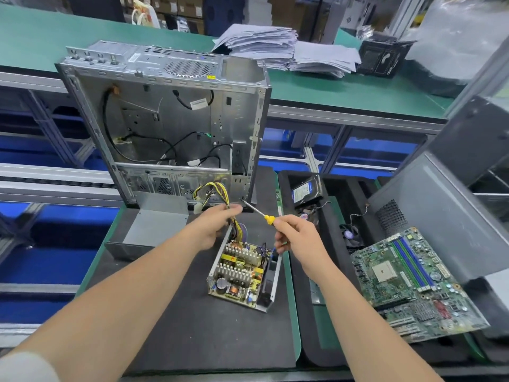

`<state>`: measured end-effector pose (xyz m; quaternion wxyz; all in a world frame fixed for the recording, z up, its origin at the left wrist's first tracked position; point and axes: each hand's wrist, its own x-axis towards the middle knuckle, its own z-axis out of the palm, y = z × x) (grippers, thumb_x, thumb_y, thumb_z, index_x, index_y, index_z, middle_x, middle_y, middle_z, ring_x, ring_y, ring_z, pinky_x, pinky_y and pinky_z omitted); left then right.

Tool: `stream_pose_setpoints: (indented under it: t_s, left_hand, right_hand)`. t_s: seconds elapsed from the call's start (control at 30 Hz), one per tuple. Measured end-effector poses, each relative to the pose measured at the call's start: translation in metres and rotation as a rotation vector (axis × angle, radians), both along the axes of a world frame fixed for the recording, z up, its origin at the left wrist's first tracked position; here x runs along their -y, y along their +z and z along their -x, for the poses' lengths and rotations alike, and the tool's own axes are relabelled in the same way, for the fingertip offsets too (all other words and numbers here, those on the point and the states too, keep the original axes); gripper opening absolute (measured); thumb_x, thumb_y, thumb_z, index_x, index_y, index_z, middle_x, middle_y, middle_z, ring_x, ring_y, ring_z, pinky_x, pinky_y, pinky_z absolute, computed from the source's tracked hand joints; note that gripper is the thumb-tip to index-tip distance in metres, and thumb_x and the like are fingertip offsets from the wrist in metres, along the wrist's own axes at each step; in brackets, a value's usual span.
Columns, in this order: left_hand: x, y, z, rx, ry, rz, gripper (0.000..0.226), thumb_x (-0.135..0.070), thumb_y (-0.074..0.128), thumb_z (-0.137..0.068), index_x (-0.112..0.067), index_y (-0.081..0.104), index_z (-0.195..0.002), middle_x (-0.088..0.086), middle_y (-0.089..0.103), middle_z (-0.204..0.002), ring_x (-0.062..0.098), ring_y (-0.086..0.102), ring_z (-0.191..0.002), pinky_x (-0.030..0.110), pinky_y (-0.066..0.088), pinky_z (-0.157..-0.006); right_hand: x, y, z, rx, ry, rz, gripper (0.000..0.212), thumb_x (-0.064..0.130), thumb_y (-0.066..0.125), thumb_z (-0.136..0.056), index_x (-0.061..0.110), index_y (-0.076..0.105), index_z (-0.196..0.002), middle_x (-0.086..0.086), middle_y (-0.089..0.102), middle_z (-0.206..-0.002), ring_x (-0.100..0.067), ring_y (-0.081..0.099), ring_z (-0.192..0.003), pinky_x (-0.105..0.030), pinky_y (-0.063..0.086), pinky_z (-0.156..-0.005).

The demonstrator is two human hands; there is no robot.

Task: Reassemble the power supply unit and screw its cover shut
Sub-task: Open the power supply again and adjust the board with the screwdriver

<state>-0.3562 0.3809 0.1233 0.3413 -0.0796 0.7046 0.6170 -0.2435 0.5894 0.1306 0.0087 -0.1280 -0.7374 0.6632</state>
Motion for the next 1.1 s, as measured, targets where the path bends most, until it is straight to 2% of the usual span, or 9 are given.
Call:
stream_pose_setpoints:
  t_s: [0.1,0.2,0.33,0.43,0.57,0.73,0.8,0.97,1.1]
  left_hand:
    - [-0.001,-0.009,-0.001,0.138,0.144,-0.110,0.028,-0.046,0.068,-0.096,-0.019,0.068,-0.102,-0.004,0.077,-0.107,0.016,0.066,-0.079,0.033,0.045,-0.064]
    - [0.010,-0.014,-0.001,0.180,0.301,-0.102,0.031,-0.039,0.056,-0.103,-0.017,0.060,-0.082,0.014,0.067,-0.112,0.032,0.068,-0.092,0.043,0.054,-0.067]
    - [0.031,-0.003,-0.007,0.245,0.041,-0.019,0.027,-0.047,0.068,-0.096,-0.023,0.061,-0.106,0.016,0.069,-0.113,0.043,0.076,-0.089,0.051,0.061,-0.064]
    - [0.039,-0.002,-0.009,0.209,-0.120,0.006,0.038,-0.023,0.079,-0.092,-0.021,0.051,-0.118,0.021,0.075,-0.111,0.045,0.075,-0.091,0.056,0.062,-0.068]
    - [0.043,-0.009,-0.013,0.153,0.006,-0.065,0.043,0.001,0.074,-0.090,-0.016,0.041,-0.111,0.017,0.078,-0.093,0.039,0.077,-0.080,0.056,0.063,-0.061]
    - [0.041,-0.007,-0.020,0.128,0.006,-0.019,0.063,0.002,0.086,-0.078,-0.019,0.041,-0.116,0.016,0.076,-0.111,0.036,0.076,-0.093,0.057,0.063,-0.070]
    - [0.038,-0.002,-0.024,0.090,-0.037,0.068,0.069,0.004,0.086,-0.077,-0.022,0.042,-0.124,0.017,0.073,-0.116,0.035,0.076,-0.086,0.054,0.063,-0.064]
    - [0.033,-0.002,-0.030,0.020,0.005,0.111,0.065,0.010,0.076,-0.084,-0.018,0.036,-0.127,0.021,0.074,-0.100,0.035,0.076,-0.067,0.047,0.061,-0.051]
    - [0.035,0.000,-0.024,-0.045,0.136,0.083,0.055,0.012,0.073,-0.084,-0.024,0.034,-0.100,0.015,0.070,-0.086,0.031,0.072,-0.052,0.046,0.059,-0.043]
  right_hand:
    - [0.002,0.000,-0.001,0.011,-0.003,-0.001,0.015,0.030,0.066,-0.101,0.022,0.077,-0.094,-0.006,0.067,-0.076,-0.022,0.066,-0.067,-0.032,0.057,-0.060]
    - [0.007,0.000,-0.001,0.014,0.017,-0.032,0.015,0.028,0.064,-0.103,0.018,0.075,-0.099,-0.005,0.067,-0.076,-0.021,0.066,-0.069,-0.031,0.056,-0.061]
    - [0.012,-0.001,-0.002,0.017,0.041,-0.073,0.016,0.027,0.062,-0.104,0.016,0.073,-0.102,0.000,0.066,-0.076,-0.015,0.064,-0.068,-0.025,0.052,-0.060]
    - [0.015,-0.002,-0.001,0.017,0.035,-0.071,0.016,0.026,0.061,-0.105,0.016,0.074,-0.101,0.001,0.066,-0.075,-0.013,0.063,-0.068,-0.022,0.050,-0.057]
    - [0.016,0.001,0.003,0.015,0.016,-0.045,0.016,0.028,0.062,-0.104,0.018,0.074,-0.103,0.001,0.067,-0.076,-0.015,0.064,-0.069,-0.022,0.050,-0.056]
    - [0.017,-0.002,0.004,-0.008,0.010,-0.059,0.016,0.031,0.062,-0.104,0.022,0.074,-0.105,0.001,0.068,-0.078,-0.013,0.065,-0.070,-0.020,0.049,-0.058]
    - [0.019,-0.004,0.003,-0.014,0.002,-0.056,0.016,0.031,0.062,-0.104,0.022,0.075,-0.105,0.002,0.069,-0.078,-0.012,0.065,-0.071,-0.019,0.049,-0.059]
    - [0.018,-0.001,0.006,-0.041,0.026,-0.045,0.015,0.030,0.062,-0.104,0.024,0.076,-0.103,0.000,0.068,-0.078,-0.013,0.065,-0.072,-0.021,0.051,-0.062]
    - [0.013,0.003,0.011,-0.060,0.035,-0.015,0.016,0.028,0.063,-0.104,0.021,0.077,-0.105,-0.001,0.069,-0.080,-0.016,0.068,-0.075,-0.030,0.058,-0.073]
